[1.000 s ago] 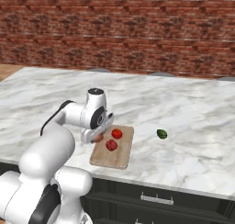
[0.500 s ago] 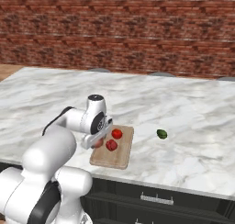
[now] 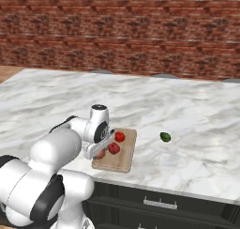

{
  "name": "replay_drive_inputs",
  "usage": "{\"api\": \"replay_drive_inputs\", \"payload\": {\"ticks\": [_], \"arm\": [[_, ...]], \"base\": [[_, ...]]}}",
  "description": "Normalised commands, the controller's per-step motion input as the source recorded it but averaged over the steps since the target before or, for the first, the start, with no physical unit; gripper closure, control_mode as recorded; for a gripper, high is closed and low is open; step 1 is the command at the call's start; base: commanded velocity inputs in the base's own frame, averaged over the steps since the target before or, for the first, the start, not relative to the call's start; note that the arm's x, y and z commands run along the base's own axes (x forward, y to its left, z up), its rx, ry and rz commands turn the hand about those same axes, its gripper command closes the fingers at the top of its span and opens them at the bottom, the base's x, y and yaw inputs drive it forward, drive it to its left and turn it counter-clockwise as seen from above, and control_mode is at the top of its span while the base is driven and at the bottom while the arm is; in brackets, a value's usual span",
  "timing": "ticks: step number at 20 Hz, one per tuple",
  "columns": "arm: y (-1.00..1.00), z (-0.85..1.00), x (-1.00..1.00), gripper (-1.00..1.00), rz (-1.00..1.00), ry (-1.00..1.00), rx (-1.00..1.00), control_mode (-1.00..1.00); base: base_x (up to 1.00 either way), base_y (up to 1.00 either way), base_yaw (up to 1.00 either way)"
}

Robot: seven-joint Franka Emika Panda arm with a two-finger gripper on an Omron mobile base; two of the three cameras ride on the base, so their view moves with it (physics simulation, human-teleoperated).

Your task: Place the avocado, onion, tomato, and bell pepper on the cutting board.

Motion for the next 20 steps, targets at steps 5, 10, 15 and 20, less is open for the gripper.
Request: {"api": "replay_drive_inputs", "payload": {"ticks": [5, 10, 15, 20], "arm": [[0.00, -0.34, 0.00, 1.00, 0.02, 0.09, 0.00, -1.00], [-0.17, -0.29, 0.00, 1.00, 0.04, 0.04, 0.00, -1.00], [-0.23, -0.43, 0.00, 1.00, 0.06, 0.07, 0.00, -1.00], [-0.14, -0.41, -0.01, -1.00, 0.06, 0.04, 0.00, -1.00]], "base": [[0.00, 0.00, 0.00], [0.00, 0.00, 0.00], [0.00, 0.00, 0.00], [0.00, 0.00, 0.00]]}}
